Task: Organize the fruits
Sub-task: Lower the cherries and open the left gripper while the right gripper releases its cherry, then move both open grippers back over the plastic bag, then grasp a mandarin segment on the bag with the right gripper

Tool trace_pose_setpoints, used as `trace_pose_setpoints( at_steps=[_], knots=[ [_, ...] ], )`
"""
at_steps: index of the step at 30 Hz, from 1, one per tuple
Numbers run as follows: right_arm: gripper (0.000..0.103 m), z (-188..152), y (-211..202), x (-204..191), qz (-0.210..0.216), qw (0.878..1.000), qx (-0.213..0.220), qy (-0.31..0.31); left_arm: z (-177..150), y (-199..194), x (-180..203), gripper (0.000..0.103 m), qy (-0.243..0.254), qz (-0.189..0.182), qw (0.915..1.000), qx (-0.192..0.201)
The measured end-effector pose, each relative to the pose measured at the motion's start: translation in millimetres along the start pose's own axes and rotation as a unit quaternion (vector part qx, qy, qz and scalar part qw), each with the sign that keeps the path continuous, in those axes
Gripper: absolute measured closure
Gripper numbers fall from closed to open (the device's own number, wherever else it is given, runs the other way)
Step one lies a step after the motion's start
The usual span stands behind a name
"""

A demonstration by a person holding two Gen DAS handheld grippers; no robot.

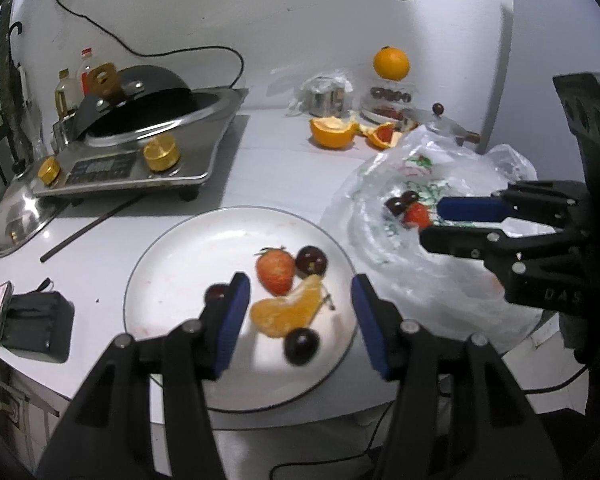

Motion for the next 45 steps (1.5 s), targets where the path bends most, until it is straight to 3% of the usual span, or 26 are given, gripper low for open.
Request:
trace_pose_setpoints(
  at_steps=[19,22,42,45],
  knots=[
    [0.065,-53.4,-37.8,44.5,-0.023,0.999,0.008,0.049,-0.5,-6.7,63.9,0.047,0.041,-0.012,0.9991,0.006],
    [0.065,-62.9,-42.4,52.8,-0.026,0.998,0.007,0.059,-0.2,-6.6,72.9,0.030,0.046,-0.015,0.9988,0.009],
    [0.065,-114.0,-34.2,105.0,-0.059,0.991,-0.037,0.113,-1.1,10.3,110.1,0.030,0.075,-0.029,0.9967,-0.011],
    [0.054,-119.4,-31.4,106.4,-0.051,0.991,-0.042,0.117,-1.5,12.4,115.5,0.030,0.082,-0.032,0.9960,-0.014]
  ],
)
Point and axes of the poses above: each gripper's, at about its wrist camera, not at the fingertips, and y roughly the way its jaws point, x to its right, z to its top, the point moved 2 cm from there along y, roughly the way its jaws point, and after that the axes turned 5 degrees about -y, right-handed, at the moved point
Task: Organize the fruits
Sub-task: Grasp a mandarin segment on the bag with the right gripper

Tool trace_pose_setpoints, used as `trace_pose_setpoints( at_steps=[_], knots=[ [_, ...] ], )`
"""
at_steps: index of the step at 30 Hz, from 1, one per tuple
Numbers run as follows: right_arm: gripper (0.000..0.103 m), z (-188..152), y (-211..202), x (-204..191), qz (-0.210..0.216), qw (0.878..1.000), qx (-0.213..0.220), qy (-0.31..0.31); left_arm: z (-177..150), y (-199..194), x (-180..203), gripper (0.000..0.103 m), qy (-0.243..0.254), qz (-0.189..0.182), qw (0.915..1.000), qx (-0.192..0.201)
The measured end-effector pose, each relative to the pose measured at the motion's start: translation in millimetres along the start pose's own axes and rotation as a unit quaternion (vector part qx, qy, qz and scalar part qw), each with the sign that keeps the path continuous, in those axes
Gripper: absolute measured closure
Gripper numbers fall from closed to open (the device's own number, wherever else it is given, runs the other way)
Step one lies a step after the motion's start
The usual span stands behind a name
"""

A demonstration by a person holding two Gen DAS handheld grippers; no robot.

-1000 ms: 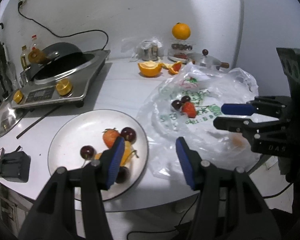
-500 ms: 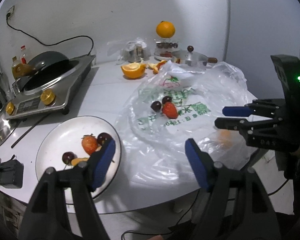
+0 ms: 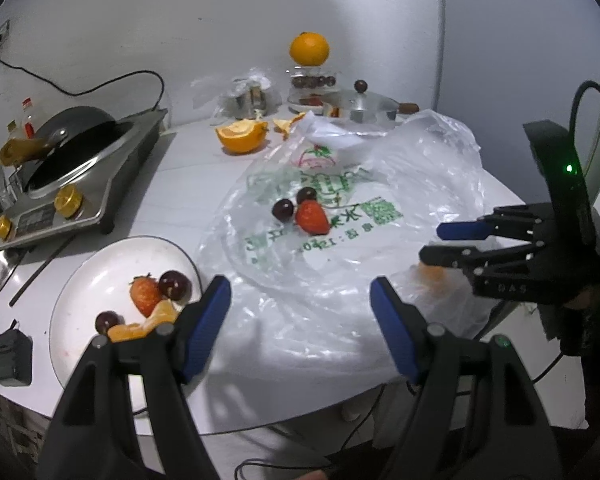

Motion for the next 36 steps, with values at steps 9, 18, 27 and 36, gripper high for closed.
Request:
trace_pose_setpoints(
  at_steps=[9,18,27,36],
  knots=[
    [0.049,-12.3,6.3,6.8,0.009,1.000,-0.017,0.016,2.6,5.4,5.8,0.030,0.006,-0.002,1.0000,-0.003],
    [0.046,-12.5,12.2,-1.5,-0.005,1.000,-0.022,-0.001,1.9,6.4,10.2,0.030,0.010,-0.005,0.9999,-0.007],
    [0.056,-6.8,18.8,-5.8,-0.025,0.999,-0.027,-0.016,2.1,3.9,7.5,0.030,0.007,-0.004,0.9999,-0.006],
    [0.057,6.9,12.1,-14.2,-0.044,0.998,-0.009,-0.039,0.9,4.3,-4.4,0.030,-0.002,-0.011,0.9999,-0.006]
  ],
)
Point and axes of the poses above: each gripper's, at about its wrist camera, not at the fingertips, and y roughly the way its jaws point, x to its right, z to its top, the point moved 2 cm from there along y, roughly the way its jaws point, and after that the axes turned 5 degrees about -y, right-handed, at the moved point
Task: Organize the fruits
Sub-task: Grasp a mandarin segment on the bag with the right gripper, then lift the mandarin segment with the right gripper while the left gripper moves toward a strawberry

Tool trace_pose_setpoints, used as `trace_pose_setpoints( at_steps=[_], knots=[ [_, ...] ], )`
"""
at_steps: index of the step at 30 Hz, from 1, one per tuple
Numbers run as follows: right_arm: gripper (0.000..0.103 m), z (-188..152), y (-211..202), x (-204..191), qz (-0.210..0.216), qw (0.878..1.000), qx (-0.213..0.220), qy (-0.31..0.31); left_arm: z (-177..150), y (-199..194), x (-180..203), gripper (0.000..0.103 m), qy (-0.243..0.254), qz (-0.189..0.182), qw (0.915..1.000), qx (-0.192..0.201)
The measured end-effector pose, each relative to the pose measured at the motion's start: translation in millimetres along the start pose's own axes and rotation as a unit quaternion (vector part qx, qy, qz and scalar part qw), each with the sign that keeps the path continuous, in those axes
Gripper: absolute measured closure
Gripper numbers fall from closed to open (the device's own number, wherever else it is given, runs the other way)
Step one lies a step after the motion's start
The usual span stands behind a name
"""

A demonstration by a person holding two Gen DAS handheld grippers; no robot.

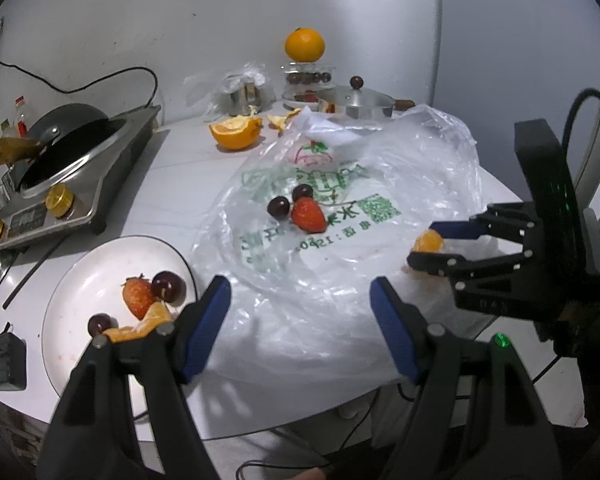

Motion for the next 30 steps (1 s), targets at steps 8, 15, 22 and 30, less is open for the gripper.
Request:
trace_pose_setpoints(
  at_steps=[8,15,22,30],
  knots=[
    [0.056,28.2,16.1,-1.9,-0.015,0.999,0.028,0.003,-2.0,-1.2,-22.5,0.030,-0.017,0.011,0.9998,0.002],
    [0.048,33.8,20.8,-0.8,-0.016,0.999,0.024,0.018,-4.8,-0.8,-32.9,0.030,-0.029,0.008,0.9995,0.005],
    [0.048,22.3,24.5,0.9,0.008,0.998,-0.016,0.061,-7.6,-1.0,-36.0,0.030,-0.033,-0.009,0.9994,0.008],
    [0.061,31.2,38.3,12.0,0.006,0.993,-0.040,0.115,-6.0,-5.3,-45.0,0.030,-0.034,-0.008,0.9992,0.018]
  ],
)
Point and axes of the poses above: each gripper's, at about its wrist camera, not at the fingertips, and y roughly the way its jaws point, x to its right, z to its top, the point moved 2 cm from there along y, roughly the way its jaws point, and after that the axes turned 5 degrees about -y, right-handed, at the moved point
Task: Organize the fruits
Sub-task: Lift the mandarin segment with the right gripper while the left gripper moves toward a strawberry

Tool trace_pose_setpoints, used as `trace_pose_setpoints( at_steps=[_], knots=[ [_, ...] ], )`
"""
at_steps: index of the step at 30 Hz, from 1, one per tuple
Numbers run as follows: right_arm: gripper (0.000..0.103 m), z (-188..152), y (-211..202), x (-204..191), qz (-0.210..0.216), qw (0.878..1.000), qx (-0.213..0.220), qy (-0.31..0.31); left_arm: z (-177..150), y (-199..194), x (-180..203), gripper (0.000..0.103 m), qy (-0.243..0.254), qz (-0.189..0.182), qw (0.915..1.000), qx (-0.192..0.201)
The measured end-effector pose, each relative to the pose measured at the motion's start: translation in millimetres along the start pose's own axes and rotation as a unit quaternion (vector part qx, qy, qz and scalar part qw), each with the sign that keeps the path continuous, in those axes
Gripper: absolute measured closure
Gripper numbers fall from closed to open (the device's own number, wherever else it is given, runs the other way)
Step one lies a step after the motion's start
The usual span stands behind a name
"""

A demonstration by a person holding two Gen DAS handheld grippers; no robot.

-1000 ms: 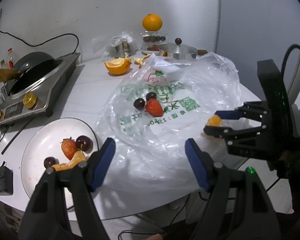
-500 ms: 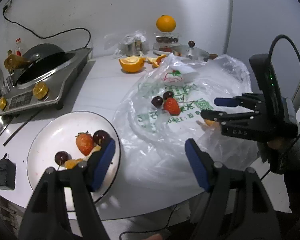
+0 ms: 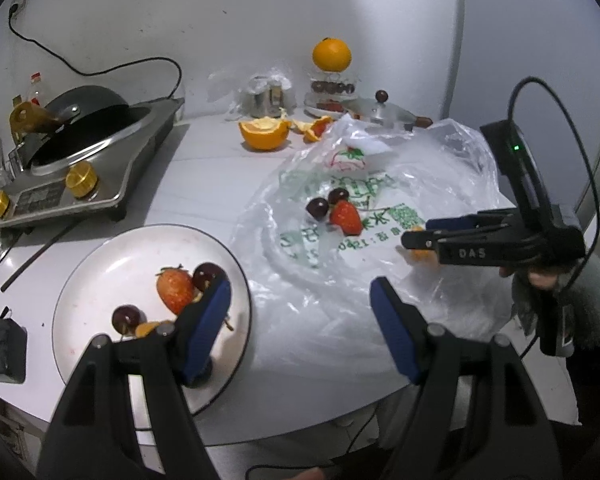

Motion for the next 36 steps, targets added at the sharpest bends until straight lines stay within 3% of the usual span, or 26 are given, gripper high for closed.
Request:
trace_pose_setpoints(
  at_steps=[11,12,13,18,36],
  knots=[
    [0.061,-5.3,0.5,6.7,-0.018,1.000,0.005,0.005,6.8,11.2,18.7,0.030,0.016,-0.011,0.9998,-0.003],
    [0.062,-4.9,1.2,7.1,-0.015,1.000,0.006,0.003,8.2,13.4,21.5,0.030,0.016,-0.011,0.9998,-0.004],
    [0.069,-5.7,1.2,6.2,-0.012,1.000,0.007,-0.002,9.8,15.0,24.0,0.030,0.017,-0.010,0.9998,-0.005],
    [0.077,-9.0,-2.0,1.0,0.015,0.999,0.019,-0.023,16.9,23.6,37.0,0.030,0.034,-0.006,0.9994,0.000],
    [0.077,20.4,-20.9,29.8,0.074,0.993,0.088,-0.032,42.0,74.0,68.9,0.030,0.061,0.013,0.9977,-0.023]
  ],
)
Point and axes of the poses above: each gripper's, at about its wrist camera, not at the fingertips, and y roughly the way its jaws point, x to its right, z to its top, the point moved 2 cm from there along y, roughly the way its jaws point, and after that the axes turned 5 degrees about -y, right-handed, at the moved point
